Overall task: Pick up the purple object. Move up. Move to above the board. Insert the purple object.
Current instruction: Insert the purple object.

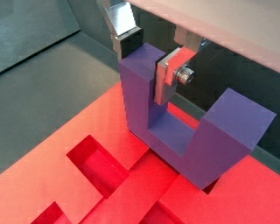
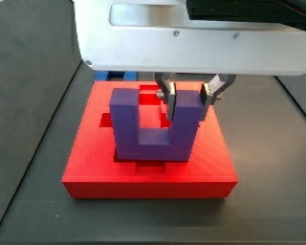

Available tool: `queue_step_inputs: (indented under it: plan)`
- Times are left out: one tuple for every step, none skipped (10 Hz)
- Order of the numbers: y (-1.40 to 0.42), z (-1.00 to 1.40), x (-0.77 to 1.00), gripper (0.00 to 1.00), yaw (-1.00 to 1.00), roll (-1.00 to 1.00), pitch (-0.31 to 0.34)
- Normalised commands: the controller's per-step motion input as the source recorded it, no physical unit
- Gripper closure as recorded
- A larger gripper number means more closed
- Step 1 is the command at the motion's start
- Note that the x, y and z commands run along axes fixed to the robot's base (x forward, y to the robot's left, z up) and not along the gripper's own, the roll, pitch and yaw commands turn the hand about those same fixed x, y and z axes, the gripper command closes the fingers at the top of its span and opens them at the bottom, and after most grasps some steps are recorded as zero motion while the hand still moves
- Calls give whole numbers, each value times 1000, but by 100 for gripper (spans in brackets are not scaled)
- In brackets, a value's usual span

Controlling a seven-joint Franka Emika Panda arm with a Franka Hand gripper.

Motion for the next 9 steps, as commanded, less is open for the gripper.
queue_step_inputs:
  plan:
    - [-211,-120,-163,100,0,3,-127]
    - [-163,-49,-120,100,17,0,-129]
    - [0,-171,0,100,0,7,-97]
    - [149,-203,37,100,0,31,-61]
    - [186,-94,97,100,0,0,-30]
    - [149,-34,89,100,0,0,-17]
    - [129,0,11,100,-29,0,-23]
    - [97,0,0,100,-86,0,0]
    - [57,214,0,100,-126,-43,0]
